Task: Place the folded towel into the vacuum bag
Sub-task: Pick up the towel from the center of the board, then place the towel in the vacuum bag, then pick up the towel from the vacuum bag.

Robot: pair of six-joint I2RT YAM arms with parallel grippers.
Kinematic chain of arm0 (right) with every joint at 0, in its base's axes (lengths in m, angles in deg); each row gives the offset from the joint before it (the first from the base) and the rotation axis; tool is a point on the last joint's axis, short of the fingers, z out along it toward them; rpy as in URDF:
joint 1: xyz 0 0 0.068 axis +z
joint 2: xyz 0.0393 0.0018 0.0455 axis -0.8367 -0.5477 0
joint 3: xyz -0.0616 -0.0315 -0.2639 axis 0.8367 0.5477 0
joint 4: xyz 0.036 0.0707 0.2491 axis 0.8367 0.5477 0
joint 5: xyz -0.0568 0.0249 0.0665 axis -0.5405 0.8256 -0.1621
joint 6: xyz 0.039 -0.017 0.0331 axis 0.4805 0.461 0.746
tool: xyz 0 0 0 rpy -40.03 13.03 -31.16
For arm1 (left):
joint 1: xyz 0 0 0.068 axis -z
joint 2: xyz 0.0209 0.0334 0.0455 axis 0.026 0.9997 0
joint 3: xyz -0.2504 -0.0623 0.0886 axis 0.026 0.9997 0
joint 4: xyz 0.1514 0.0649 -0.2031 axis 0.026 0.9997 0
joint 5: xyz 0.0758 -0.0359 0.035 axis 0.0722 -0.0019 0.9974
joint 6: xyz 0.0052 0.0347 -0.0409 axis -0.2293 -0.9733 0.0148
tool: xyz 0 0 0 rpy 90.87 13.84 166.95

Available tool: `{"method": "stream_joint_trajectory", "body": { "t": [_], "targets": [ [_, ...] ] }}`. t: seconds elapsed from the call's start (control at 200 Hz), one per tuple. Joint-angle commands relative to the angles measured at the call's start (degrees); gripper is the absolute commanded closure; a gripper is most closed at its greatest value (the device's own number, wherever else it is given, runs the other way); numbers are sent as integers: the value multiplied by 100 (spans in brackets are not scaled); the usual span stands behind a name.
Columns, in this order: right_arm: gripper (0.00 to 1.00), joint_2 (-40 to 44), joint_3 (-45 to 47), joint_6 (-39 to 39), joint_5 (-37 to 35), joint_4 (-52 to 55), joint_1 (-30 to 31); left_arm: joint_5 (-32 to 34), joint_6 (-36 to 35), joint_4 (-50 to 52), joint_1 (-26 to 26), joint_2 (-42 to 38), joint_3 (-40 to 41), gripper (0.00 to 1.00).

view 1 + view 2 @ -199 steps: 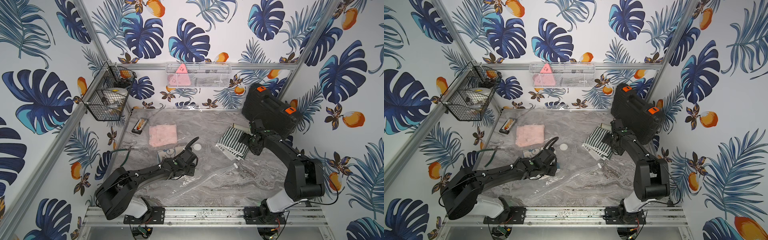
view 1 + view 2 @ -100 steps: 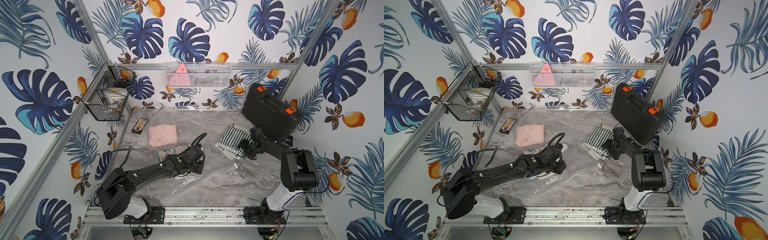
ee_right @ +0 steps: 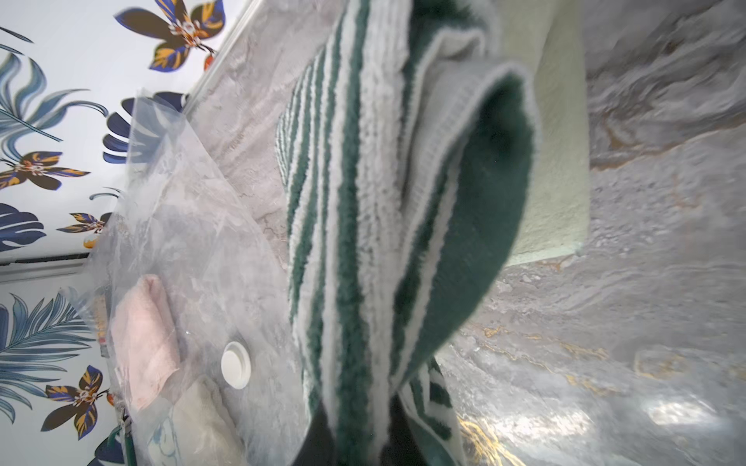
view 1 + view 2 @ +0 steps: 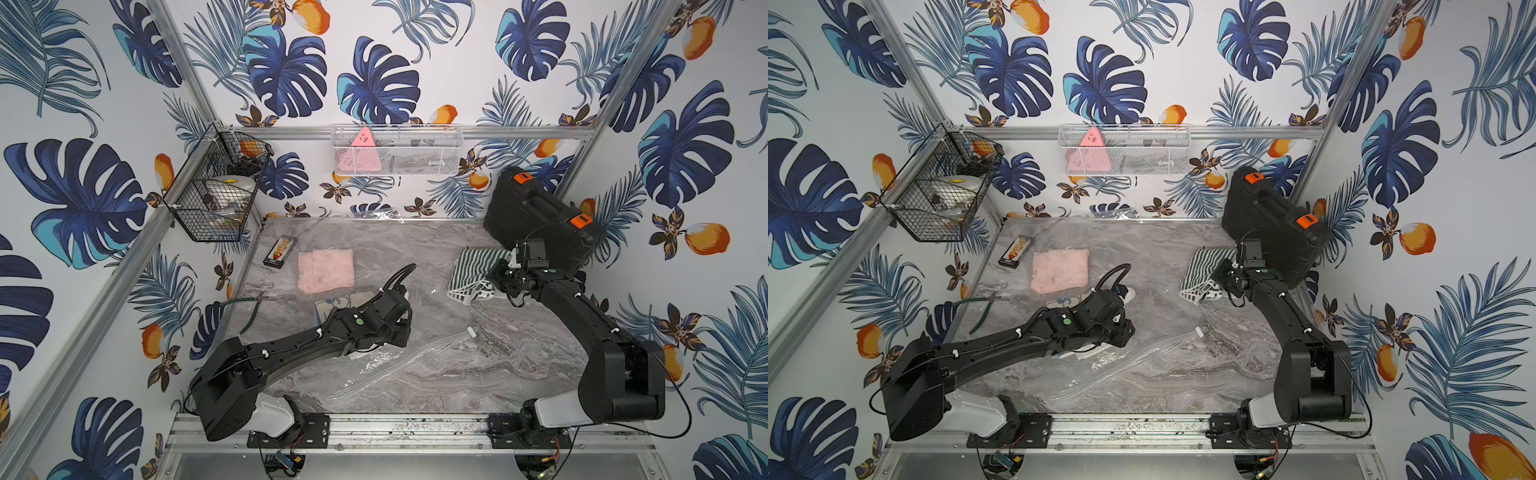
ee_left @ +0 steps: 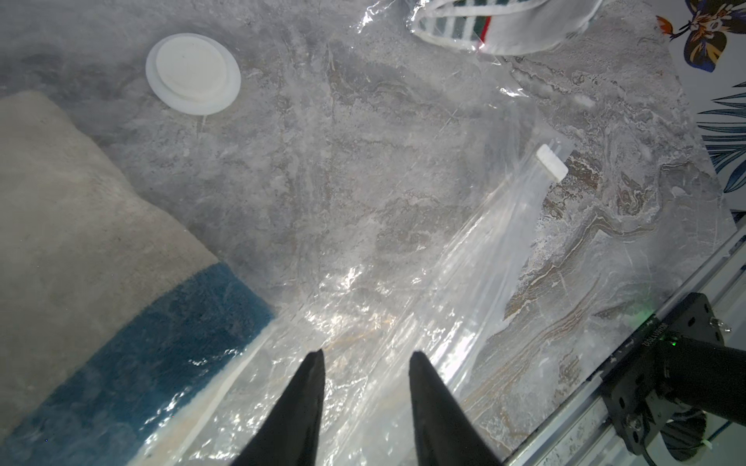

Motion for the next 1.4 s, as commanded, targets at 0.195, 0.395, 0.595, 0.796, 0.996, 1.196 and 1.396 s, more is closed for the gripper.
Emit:
{"method": "stream_joint_trajectory", "body": {
  "t": [0.195,0.395,0.595,0.796,0.996,1.196,1.396],
  "targets": [
    [100,135,-1774,-965,-8,1610,961,80,21,92,3,-53,-194,60],
    [100,245,-2132,-840,1901,1767,1958,781,131,651,-322,-611,-420,60],
    [100,814,21,-695,3066,1371,2009,1065,-129,1181,-778,-1139,-652,60],
    [92,-116,1121,-1323,1168,1641,1998,-115,-83,669,-396,-372,-571,60],
    [63,8,1073,-1292,1107,1561,1994,-167,104,257,593,309,-750,60],
    [58,-76,1443,-1044,1342,1106,1906,-676,365,-788,596,827,-498,68],
    [83,111,1308,-965,582,1319,2041,-978,667,-1867,596,1841,-211,79]
  ]
}}
